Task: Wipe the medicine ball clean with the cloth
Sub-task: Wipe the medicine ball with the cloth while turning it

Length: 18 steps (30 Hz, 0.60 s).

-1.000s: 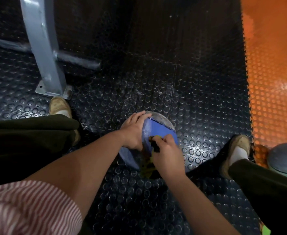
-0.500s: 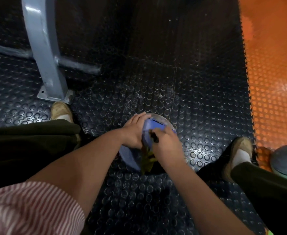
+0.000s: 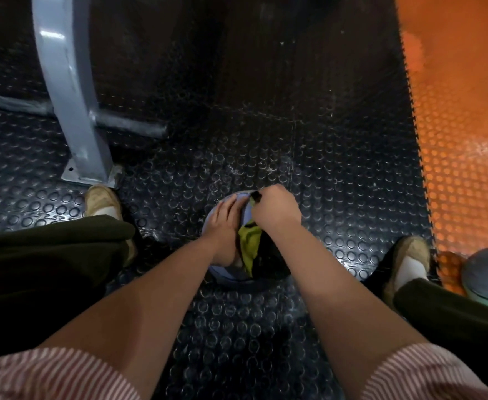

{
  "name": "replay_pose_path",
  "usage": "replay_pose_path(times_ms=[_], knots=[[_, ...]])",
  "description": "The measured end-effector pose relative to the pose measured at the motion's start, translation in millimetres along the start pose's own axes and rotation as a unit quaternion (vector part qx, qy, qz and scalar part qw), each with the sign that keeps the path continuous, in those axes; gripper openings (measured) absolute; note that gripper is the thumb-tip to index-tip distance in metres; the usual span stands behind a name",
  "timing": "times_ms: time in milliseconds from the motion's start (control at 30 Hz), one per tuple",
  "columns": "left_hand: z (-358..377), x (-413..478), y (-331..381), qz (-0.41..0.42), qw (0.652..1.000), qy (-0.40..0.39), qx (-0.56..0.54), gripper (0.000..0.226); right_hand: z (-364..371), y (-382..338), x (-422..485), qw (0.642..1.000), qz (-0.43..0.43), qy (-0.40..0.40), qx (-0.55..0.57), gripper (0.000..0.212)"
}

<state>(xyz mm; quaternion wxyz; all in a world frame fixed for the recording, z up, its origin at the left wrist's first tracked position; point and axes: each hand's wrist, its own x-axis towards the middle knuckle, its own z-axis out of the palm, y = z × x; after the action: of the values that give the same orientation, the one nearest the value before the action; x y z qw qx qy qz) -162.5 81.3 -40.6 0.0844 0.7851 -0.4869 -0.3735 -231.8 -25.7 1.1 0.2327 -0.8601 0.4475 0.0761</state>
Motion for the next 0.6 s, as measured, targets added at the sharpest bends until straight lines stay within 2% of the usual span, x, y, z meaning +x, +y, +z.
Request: replay_pose_path(times_ms=[167,300,500,600], knots=[[-7.9,12.4,-5.9,-0.021,0.999,-0.010,-0.041,0.127,13.8,22.3,-42.1,0.997,-0.052,0.052,-0.019,0.036],[-10.5,6.1,1.5,-0.013,0.998,-0.032,-0.044,0.133,30.9,44.4,-87.9,0.993,-0.091,0.060,0.037,0.036],[4.8,-3.4,3.9,0.014,1.000,-0.004,0.001,0.123,6.1,25.4,-36.0,0.998,-0.057,0.030,-0.004,0.026],[0.0,-0.4,-1.0,0.012,1.000,0.000,-0.028,0.119,4.5,13.2,-21.8,0.998,-0.053,0.028,-0.014,0.028]])
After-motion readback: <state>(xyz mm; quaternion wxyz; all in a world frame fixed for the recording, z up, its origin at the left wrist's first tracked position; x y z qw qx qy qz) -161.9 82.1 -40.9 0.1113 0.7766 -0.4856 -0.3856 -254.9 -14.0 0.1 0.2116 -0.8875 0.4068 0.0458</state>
